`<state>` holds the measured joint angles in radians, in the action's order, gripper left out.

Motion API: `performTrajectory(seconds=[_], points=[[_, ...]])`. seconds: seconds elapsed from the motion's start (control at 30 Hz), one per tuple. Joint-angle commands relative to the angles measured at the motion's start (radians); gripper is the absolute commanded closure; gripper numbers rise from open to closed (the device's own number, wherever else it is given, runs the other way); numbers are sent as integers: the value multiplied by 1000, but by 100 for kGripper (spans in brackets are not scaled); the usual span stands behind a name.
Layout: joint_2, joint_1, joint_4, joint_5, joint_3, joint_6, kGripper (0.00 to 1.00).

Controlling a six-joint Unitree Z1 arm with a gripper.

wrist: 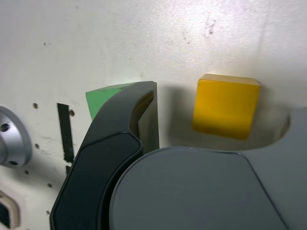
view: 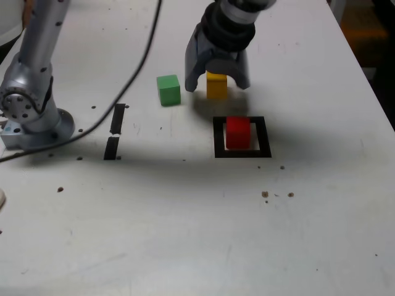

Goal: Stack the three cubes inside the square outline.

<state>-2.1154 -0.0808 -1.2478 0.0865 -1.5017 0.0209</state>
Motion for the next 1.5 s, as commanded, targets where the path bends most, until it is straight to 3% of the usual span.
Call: performTrajectory(seconds=[0.0, 0.17, 0.33, 0.47, 0.9, 1.1, 1.47], points=[[-14, -2, -10, -4, -10, -4, 14], [-25, -2, 3, -18, -11, -18, 27], [-34, -2, 30, -20, -9, -17, 51], [-34, -3, 51, -20, -2, -16, 63], [-17, -7, 55, 0, -8, -29, 65], [38, 18, -34, 1, -58, -53, 67], [129, 162, -182, -38, -205, -31, 72]])
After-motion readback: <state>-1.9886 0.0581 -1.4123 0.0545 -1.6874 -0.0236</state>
